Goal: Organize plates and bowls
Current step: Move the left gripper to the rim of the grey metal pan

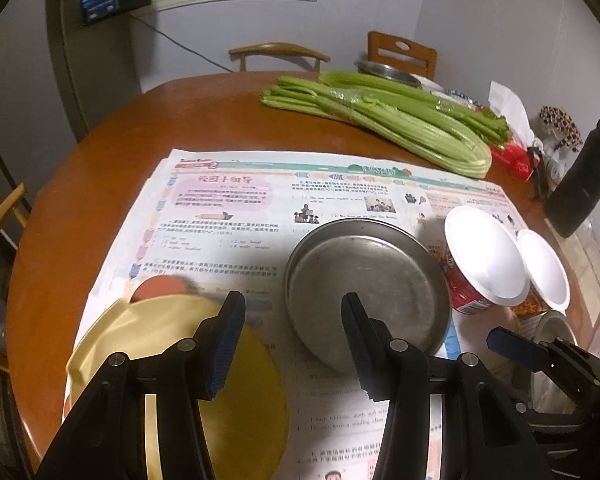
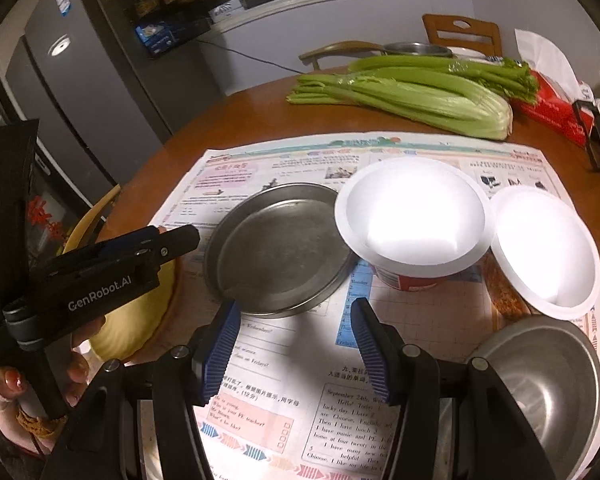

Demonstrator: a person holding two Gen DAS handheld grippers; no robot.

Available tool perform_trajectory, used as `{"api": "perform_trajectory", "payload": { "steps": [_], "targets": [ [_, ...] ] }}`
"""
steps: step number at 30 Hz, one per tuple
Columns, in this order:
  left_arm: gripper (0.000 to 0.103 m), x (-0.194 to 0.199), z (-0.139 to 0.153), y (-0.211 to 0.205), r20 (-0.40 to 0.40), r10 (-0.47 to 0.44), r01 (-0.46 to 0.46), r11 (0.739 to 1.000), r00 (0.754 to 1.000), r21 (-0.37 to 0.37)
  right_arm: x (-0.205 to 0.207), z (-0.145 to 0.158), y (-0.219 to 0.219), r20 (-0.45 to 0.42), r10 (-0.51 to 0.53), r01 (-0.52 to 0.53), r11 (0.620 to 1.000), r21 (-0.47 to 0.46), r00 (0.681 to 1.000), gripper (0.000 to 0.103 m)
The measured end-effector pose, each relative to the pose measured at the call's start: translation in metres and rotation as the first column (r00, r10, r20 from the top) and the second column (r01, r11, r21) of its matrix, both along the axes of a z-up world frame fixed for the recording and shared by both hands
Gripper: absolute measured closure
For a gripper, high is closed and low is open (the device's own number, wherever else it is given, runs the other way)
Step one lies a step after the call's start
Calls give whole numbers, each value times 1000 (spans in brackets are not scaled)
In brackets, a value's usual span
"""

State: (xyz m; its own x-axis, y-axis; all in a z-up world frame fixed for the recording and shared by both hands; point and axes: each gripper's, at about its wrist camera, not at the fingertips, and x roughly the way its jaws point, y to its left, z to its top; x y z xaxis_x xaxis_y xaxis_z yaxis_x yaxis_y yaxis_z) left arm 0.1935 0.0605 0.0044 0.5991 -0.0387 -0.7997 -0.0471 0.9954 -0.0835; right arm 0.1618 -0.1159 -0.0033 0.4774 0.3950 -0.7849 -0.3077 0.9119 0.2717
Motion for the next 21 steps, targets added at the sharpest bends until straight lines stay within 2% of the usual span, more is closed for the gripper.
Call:
{"api": "perform_trajectory", "payload": {
  "steps": [11, 18, 21],
  "targets": [
    [51, 34, -18, -5, -46, -40, 41, 999, 998, 15, 15, -17, 10, -28, -21, 20, 1000, -18, 999, 46],
    [51, 47, -28, -3, -63, -41, 42, 999, 997, 12, 23, -24, 17, -4, -47, 46, 997, -64, 999, 46],
    [56, 51, -32, -2, -66, -37, 37, 999, 997, 8, 27, -27, 19, -9, -49, 48, 997, -63, 999, 46]
  ]
}}
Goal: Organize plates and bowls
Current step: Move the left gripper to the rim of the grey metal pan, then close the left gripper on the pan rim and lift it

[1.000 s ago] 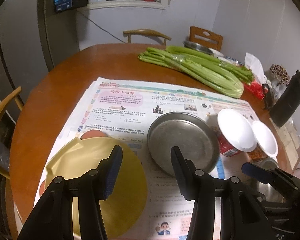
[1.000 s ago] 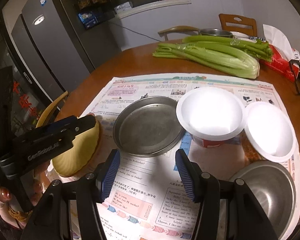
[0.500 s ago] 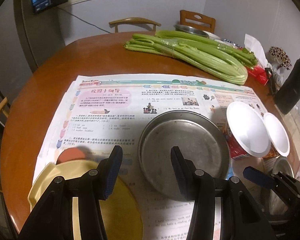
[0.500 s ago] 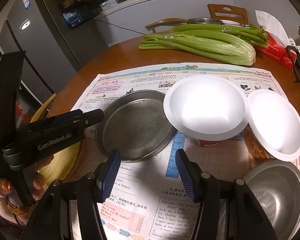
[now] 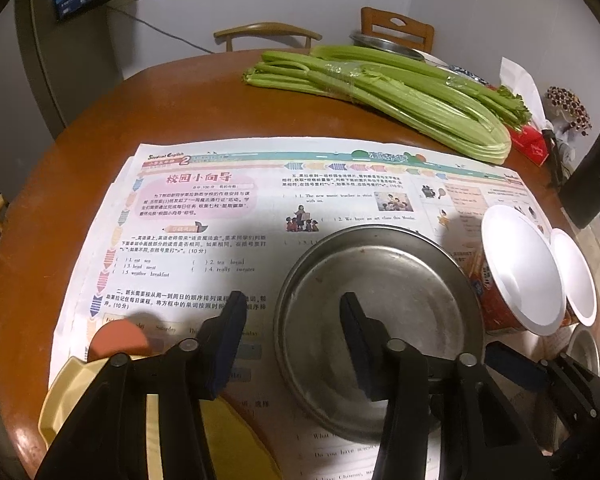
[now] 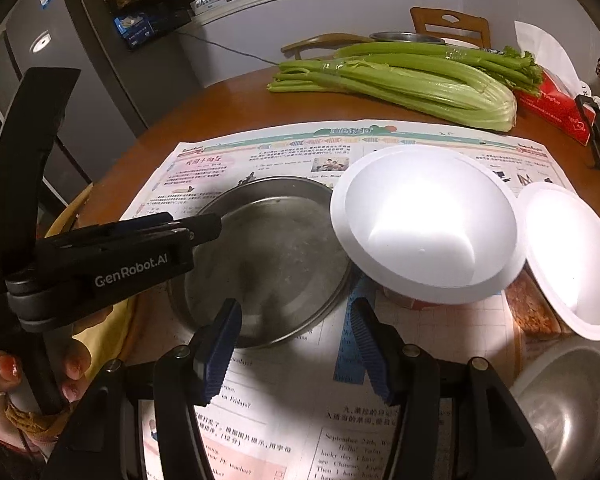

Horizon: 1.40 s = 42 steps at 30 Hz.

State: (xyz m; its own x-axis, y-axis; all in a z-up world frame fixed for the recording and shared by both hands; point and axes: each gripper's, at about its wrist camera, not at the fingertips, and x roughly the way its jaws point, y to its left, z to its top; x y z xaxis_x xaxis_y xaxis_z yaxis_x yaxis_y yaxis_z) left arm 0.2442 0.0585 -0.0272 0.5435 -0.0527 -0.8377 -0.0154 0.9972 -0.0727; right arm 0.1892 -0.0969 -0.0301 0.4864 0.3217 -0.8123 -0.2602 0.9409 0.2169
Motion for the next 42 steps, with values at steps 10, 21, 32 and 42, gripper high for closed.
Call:
{"api": "perform_trajectory", "payload": {
  "steps": [10, 21, 32, 42],
  "targets": [
    [76, 7, -16, -4, -37, -12, 12, 1000, 999, 4, 10, -11, 4, -19, 2, -2, 1000, -9, 1000, 46],
    [76, 1, -12, -2, -37, -12, 11, 1000, 999, -21, 9, -9, 11, 11, 24, -24, 999, -36, 1000, 46],
    [76, -22, 4, 2, 0, 10, -10, 999, 1000, -31, 1, 2, 9, 29, 43, -43, 999, -4, 999, 46],
    [73, -48, 20, 10, 36, 40, -39, 998, 999, -39, -14, 15, 13, 54, 82, -83, 996, 21, 995, 46]
  ]
}}
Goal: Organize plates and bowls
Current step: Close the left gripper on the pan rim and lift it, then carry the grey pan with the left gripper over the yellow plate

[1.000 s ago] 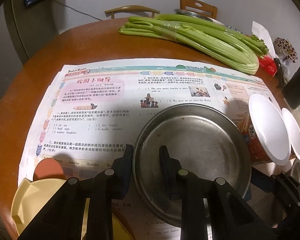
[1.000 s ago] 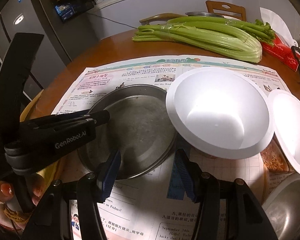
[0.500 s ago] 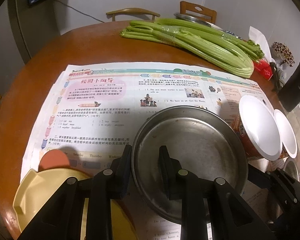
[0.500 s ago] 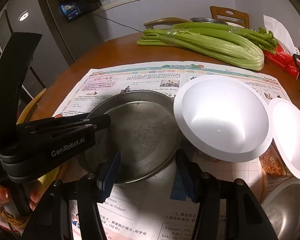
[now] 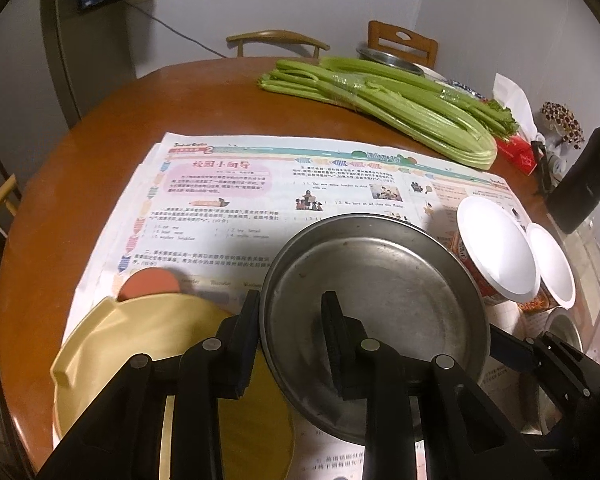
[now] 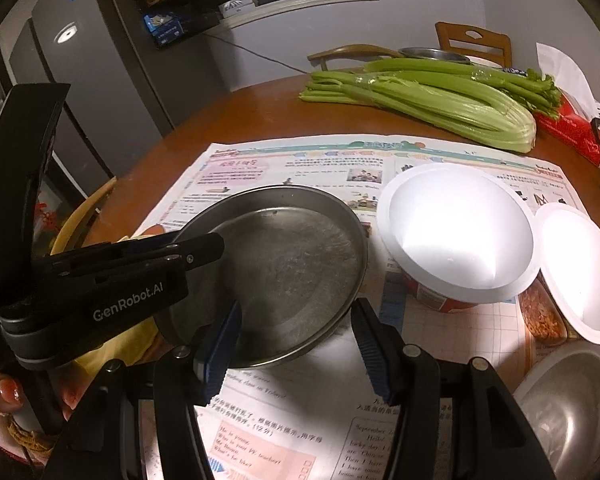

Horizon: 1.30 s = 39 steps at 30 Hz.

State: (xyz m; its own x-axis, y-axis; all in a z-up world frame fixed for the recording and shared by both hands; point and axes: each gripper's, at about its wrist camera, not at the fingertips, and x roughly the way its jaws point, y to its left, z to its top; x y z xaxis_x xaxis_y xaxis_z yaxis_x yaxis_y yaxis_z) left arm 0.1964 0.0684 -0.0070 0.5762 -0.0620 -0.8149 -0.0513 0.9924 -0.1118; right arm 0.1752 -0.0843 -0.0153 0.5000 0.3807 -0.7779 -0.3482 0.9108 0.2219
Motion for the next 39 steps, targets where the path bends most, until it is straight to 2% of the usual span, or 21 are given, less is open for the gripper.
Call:
{"api": "perform_trajectory", "payload": {
  "steps": [25, 28, 39],
  "targets": [
    [71, -68, 59, 14, 134, 51, -51, 999, 990, -3, -48, 53, 17, 123, 81, -82, 997, 1, 989, 46],
    [68, -76, 66, 17, 152, 56, -56, 998, 987, -4, -52, 58, 19, 134, 89, -90, 996, 1, 987, 46],
    [66, -102, 80, 35, 185, 103, -103, 995, 977, -11, -69, 74, 38, 167, 147, -147, 989, -12, 975, 46]
  ]
}}
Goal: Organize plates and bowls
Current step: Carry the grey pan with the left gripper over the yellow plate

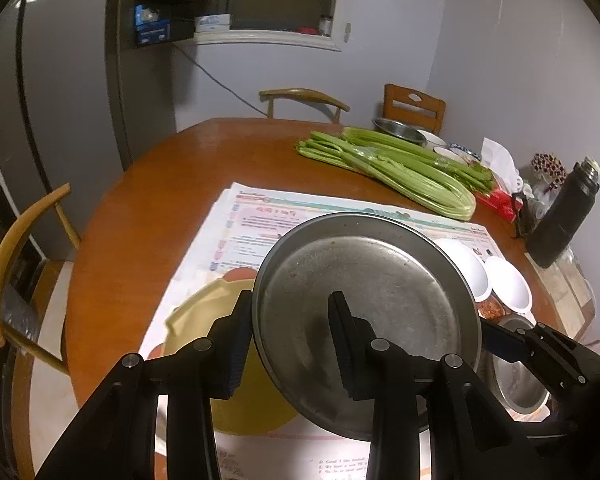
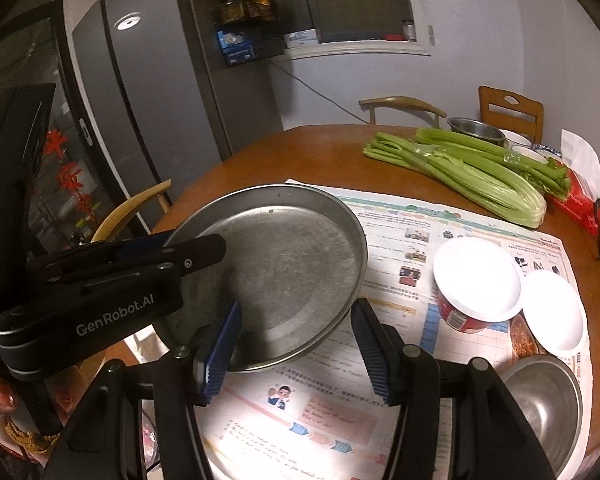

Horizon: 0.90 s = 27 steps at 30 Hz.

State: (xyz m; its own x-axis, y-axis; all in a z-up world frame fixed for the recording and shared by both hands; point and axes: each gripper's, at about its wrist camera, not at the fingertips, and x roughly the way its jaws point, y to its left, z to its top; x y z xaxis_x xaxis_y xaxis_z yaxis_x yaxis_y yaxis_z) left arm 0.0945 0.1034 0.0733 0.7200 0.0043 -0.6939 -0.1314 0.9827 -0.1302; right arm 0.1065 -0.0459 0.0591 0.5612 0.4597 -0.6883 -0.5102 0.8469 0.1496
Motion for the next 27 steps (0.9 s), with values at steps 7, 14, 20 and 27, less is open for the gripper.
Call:
{"api": "perform_trajectory", "payload": {
  "steps": [7, 14, 20, 27],
  "targets": [
    [65, -15, 6, 13, 23, 22, -21, 1000, 1000, -20, -8, 9, 13, 22, 35, -35, 999, 4, 999, 46],
    [65, -25, 7, 22, 34, 35, -34, 999, 999, -39, -13, 14, 21, 28, 54, -54, 999, -1, 998, 46],
    [65, -33, 4, 30, 38, 49, -47, 997, 998, -55, -17, 17, 27, 43, 73, -73, 997, -8, 996, 46],
    [65, -37, -5, 43, 31, 69, -66, 995, 997, -71, -16, 13, 38, 38, 98, -98, 995, -20, 994, 46]
  ]
}}
